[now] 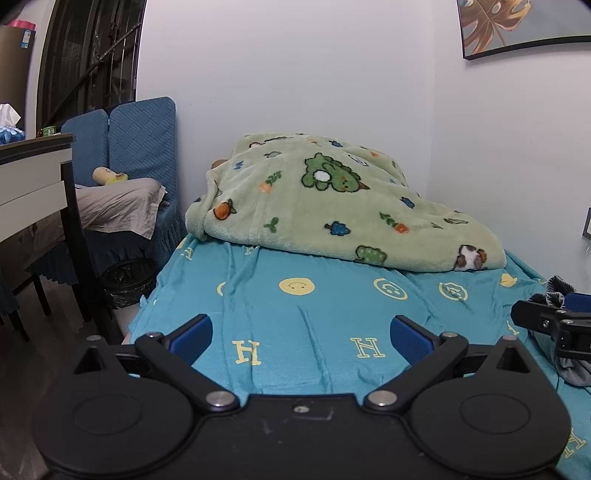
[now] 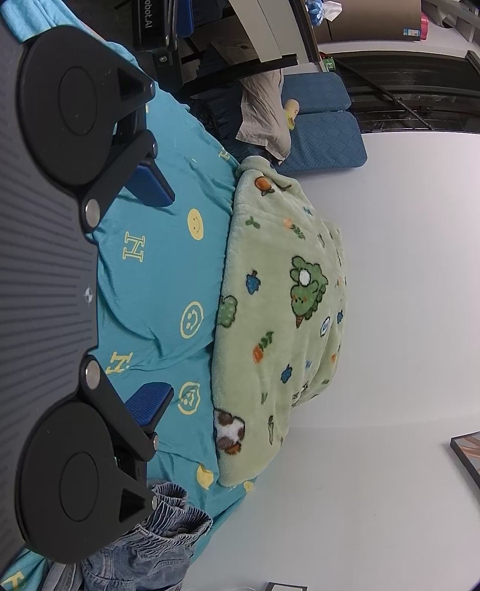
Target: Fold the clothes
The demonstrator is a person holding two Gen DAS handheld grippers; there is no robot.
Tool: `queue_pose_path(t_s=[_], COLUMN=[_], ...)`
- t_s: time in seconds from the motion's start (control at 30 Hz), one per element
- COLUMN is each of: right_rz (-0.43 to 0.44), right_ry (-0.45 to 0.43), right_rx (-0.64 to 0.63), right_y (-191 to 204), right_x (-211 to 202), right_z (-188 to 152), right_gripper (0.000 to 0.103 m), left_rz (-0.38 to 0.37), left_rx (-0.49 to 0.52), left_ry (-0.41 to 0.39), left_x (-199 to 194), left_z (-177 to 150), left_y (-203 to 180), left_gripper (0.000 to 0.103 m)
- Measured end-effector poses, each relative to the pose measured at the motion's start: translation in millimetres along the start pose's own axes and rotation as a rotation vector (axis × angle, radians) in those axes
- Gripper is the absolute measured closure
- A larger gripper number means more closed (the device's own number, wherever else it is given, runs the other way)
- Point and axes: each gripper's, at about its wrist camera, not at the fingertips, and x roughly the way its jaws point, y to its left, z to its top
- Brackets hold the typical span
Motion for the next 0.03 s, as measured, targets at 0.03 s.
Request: queue_pose_path(t_s=[0.03], right_rz=[0.000], right_ry=[0.001], right_rx=[0.001], right_y=[0.3], right_x=[0.1], right_z=[-0.1], right_gripper=[0.000], left_rz=[0.001], left_rx=[0.001], left_ry=[-0.001], left_x=[-0.4], left_z=[0.0], left_y=[-0.2], left_gripper=[0.000])
